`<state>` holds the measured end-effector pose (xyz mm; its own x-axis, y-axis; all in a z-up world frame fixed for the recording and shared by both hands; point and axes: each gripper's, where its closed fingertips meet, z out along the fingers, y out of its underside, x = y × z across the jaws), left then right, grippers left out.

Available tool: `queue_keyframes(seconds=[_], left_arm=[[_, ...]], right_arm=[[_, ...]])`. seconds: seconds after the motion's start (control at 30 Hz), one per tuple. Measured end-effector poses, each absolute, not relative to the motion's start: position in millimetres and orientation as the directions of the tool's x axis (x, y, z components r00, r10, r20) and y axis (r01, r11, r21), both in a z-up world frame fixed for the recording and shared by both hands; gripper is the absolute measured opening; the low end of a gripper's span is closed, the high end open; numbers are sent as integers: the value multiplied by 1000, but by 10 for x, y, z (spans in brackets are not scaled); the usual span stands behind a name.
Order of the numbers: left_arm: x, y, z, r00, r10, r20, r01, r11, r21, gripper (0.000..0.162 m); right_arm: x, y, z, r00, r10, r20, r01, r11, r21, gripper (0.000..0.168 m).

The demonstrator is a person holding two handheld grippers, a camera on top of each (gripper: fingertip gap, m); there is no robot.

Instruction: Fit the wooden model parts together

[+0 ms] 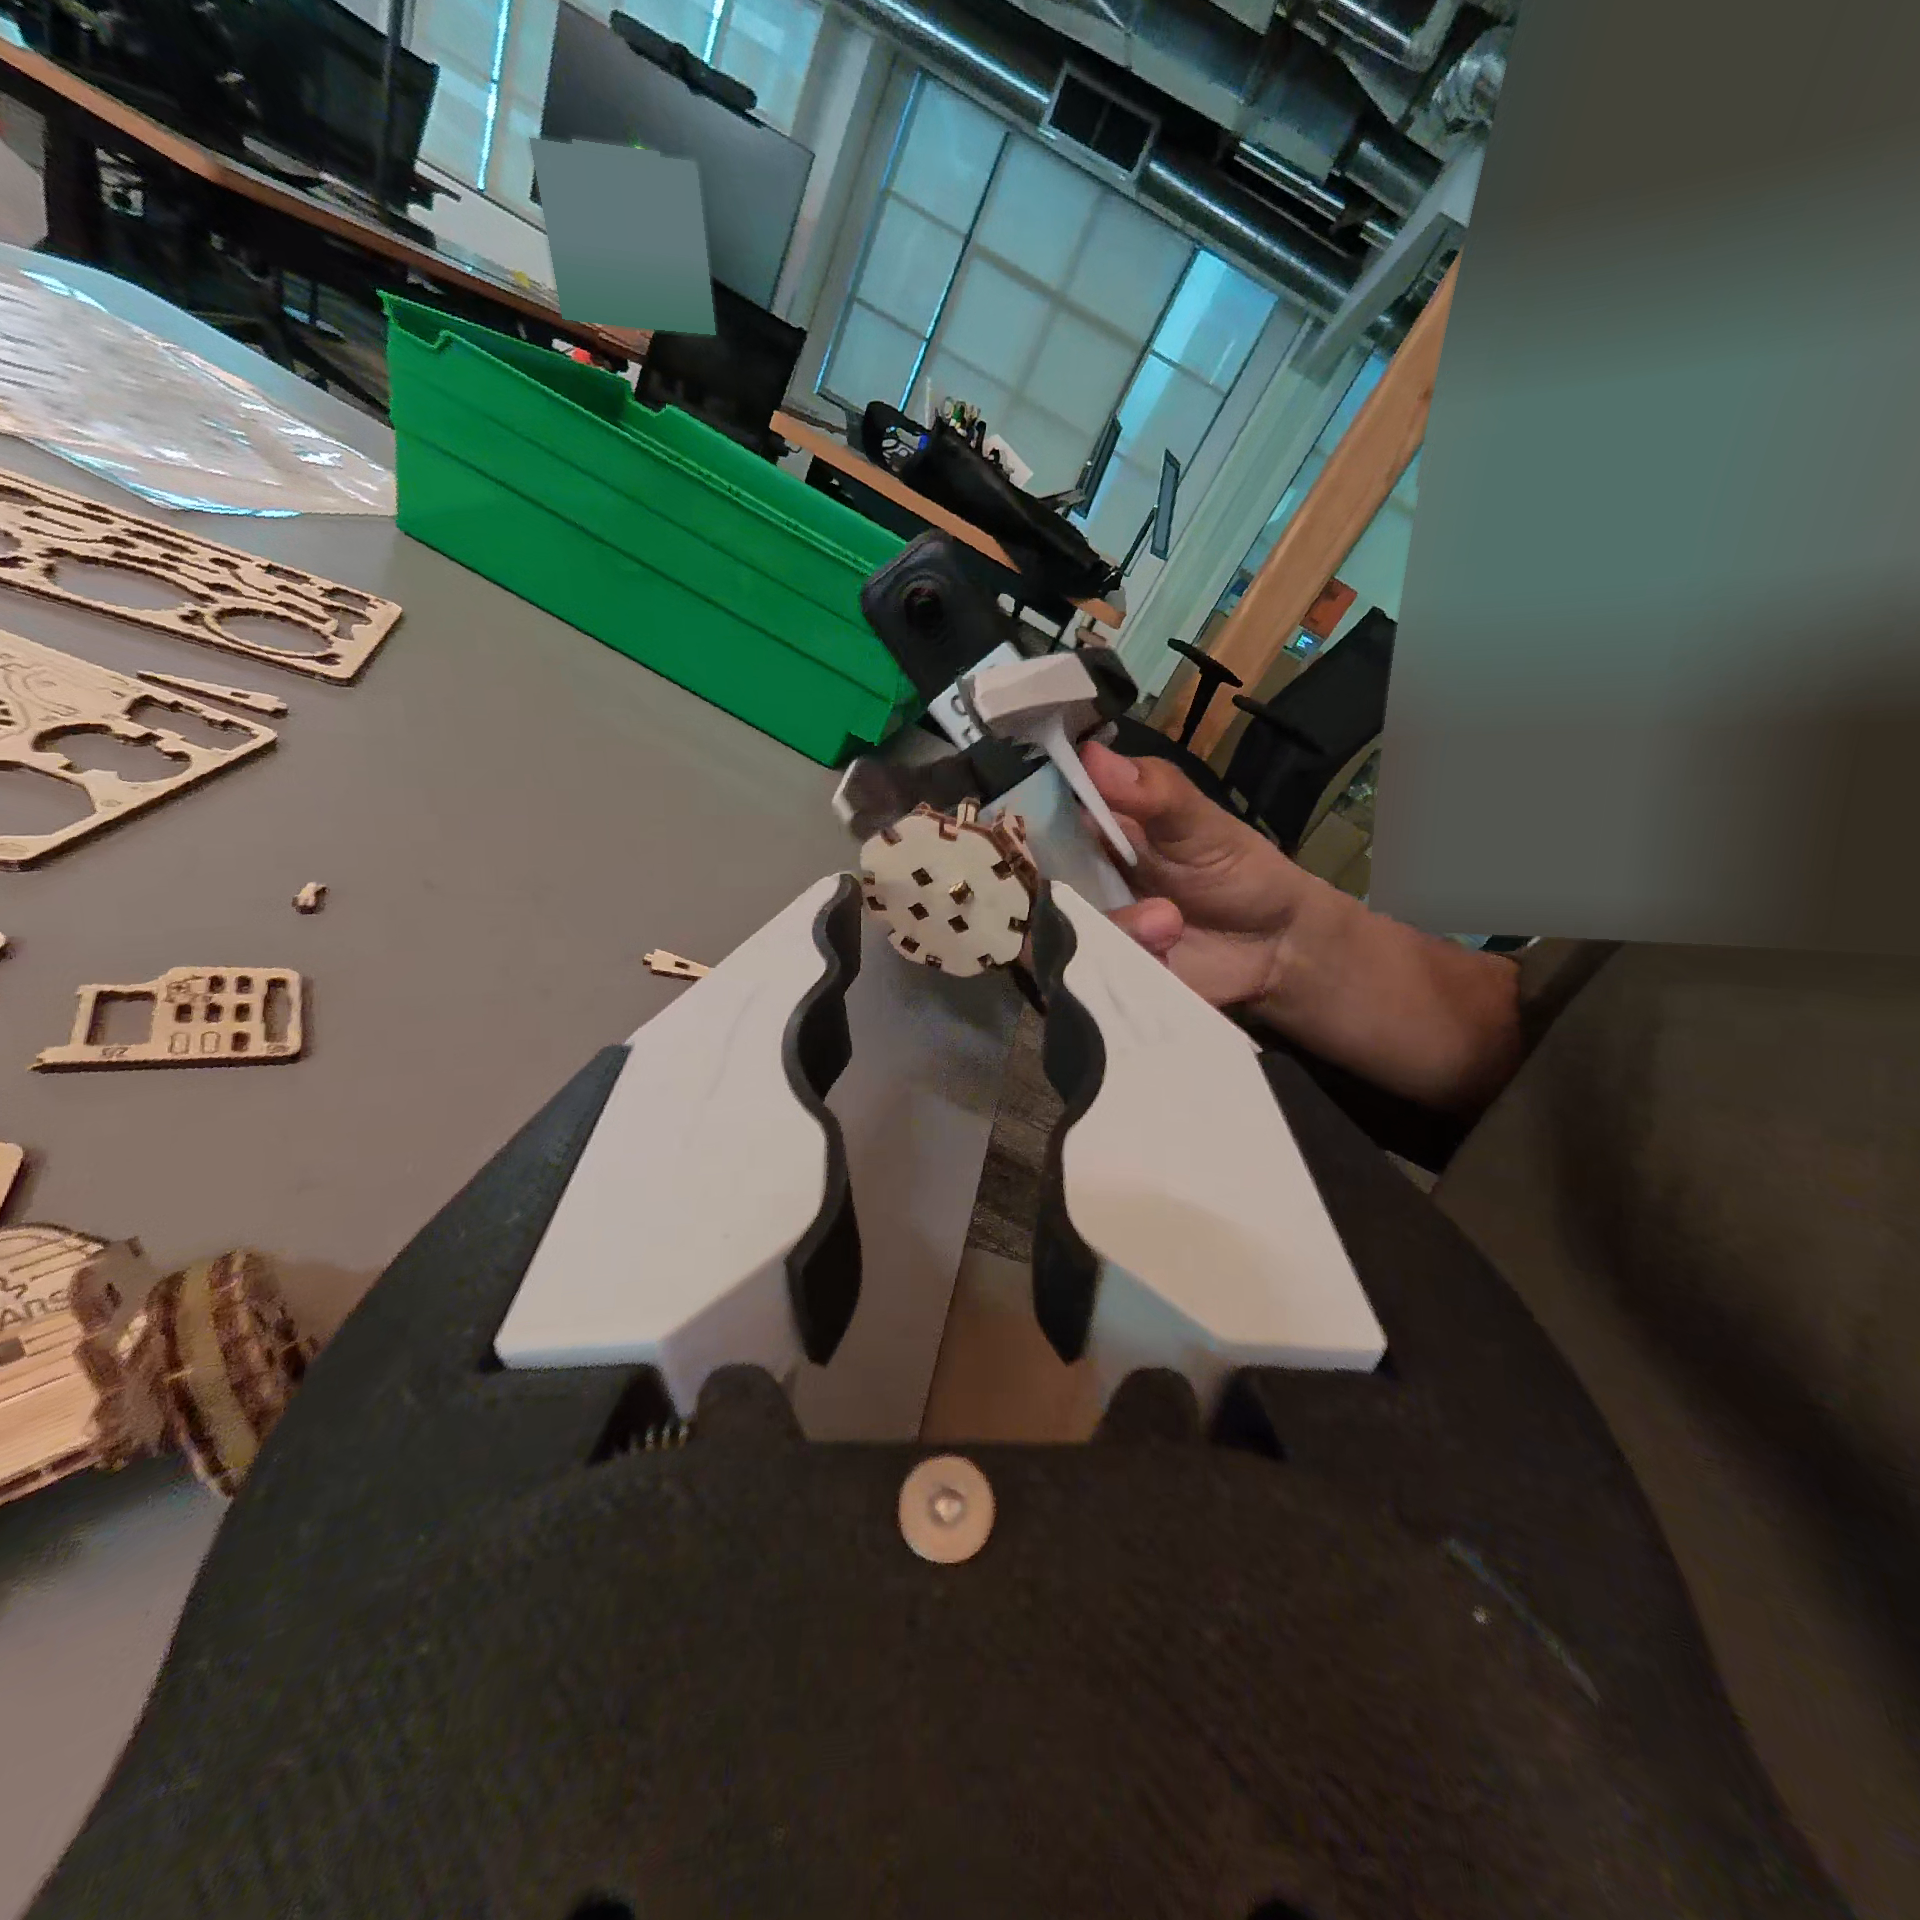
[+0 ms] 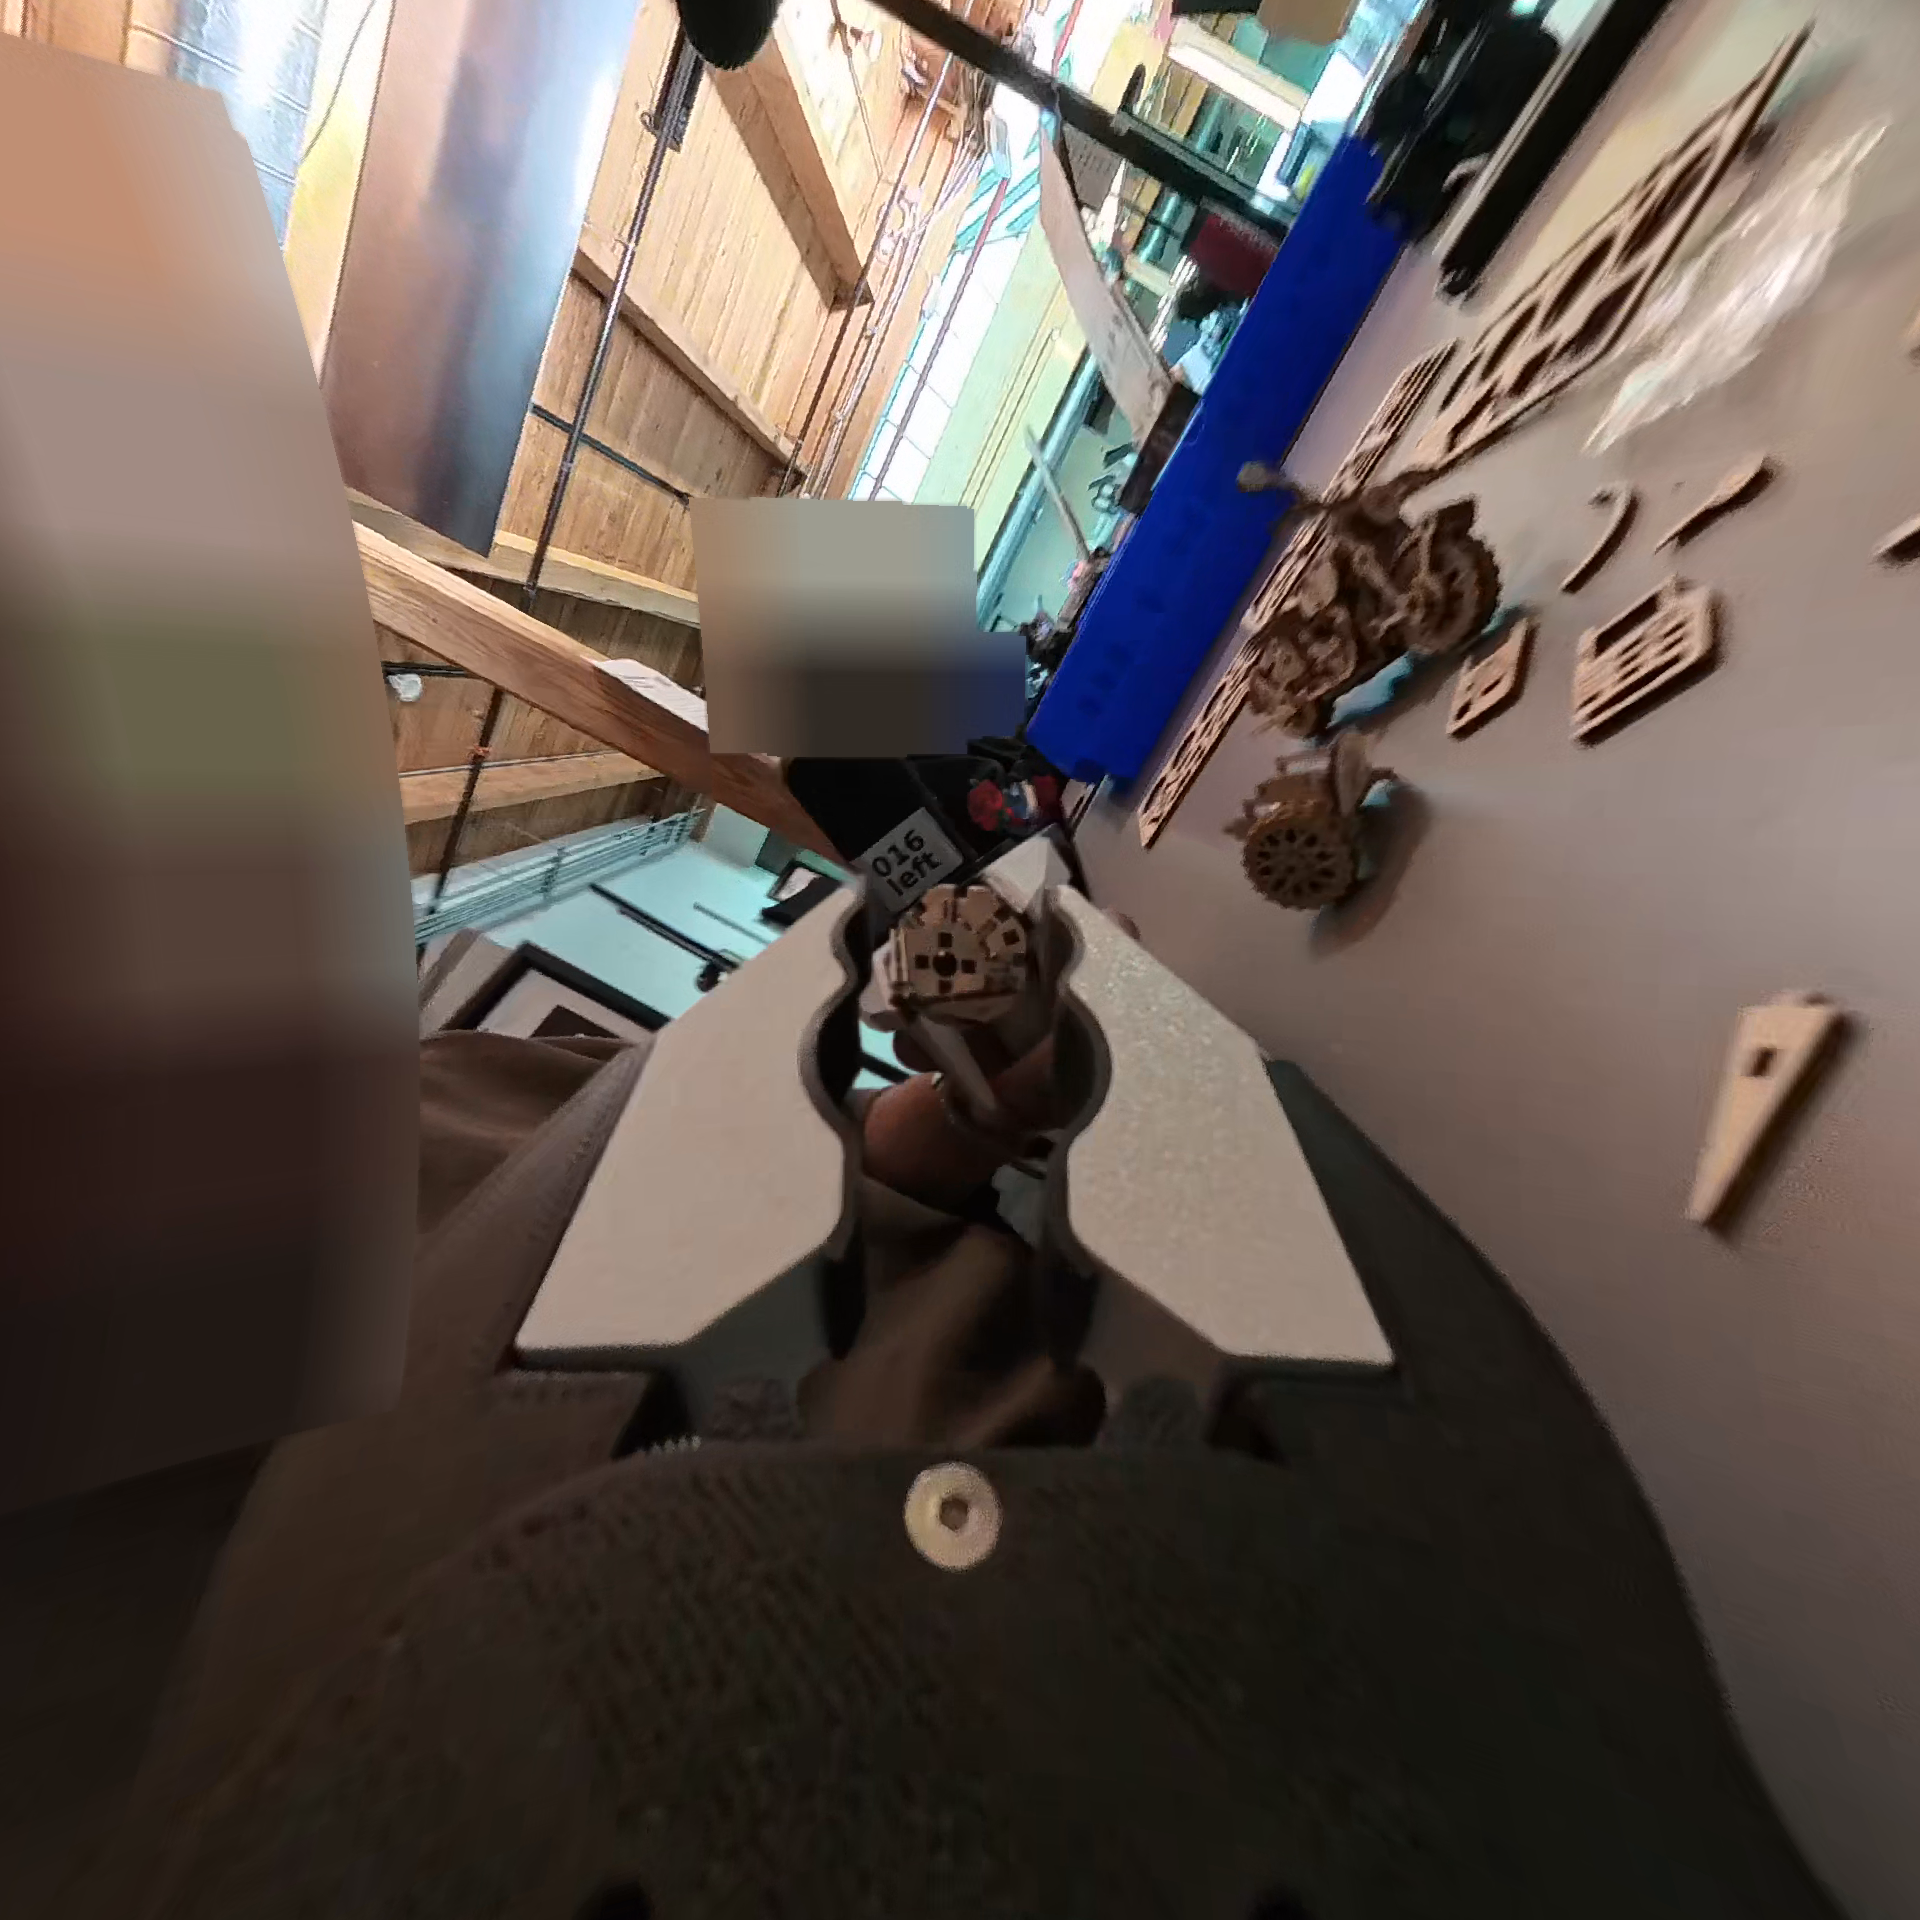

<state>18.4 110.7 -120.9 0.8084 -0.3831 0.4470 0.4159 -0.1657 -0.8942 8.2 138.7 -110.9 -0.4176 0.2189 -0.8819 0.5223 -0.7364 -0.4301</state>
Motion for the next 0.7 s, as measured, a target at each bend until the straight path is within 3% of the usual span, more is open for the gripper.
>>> queue_keyframes(seconds=[0.07, 0.13, 0.23, 0.33, 0.5, 0.57, 0.63, 0.7], left_arm=[[135, 1116, -1234, 812, -361, 458, 424, -173, -889, 30], [72, 1135, -1277, 824, -323, 466, 428, -184, -885, 29], [11, 1164, -1364, 852, -267, 450, 404, -210, -890, 29], [13, 1184, -1422, 873, -238, 425, 374, -233, -898, 30], [53, 1199, -1485, 897, -221, 382, 323, -262, -910, 30], [59, 1199, -1496, 896, -223, 385, 323, -269, -908, 30], [56, 1196, -1497, 887, -229, 401, 337, -273, -901, 30], [79, 1184, -1513, 867, -252, 429, 354, -295, -888, 29]], right_arm=[[116, 1544, -1171, -396, 364, -843, 499, -686, -530, 15], [116, 1736, -1420, -292, 625, -724, 502, -544, -672, 8], [132, 1997, -1806, -132, 906, -403, 591, -255, -765, 32], [100, 1960, -2005, -125, 970, -209, 644, -81, -761, 28], [-9, 1934, -2225, -119, 991, -58, 706, 43, -706, 23], [-30, 1907, -2234, -137, 989, -49, 711, 63, -701, 7], [-24, 1886, -2201, -155, 987, -51, 709, 75, -702, 6], [-35, 1778, -1982, -213, 971, -107, 630, 53, -774, 6]])
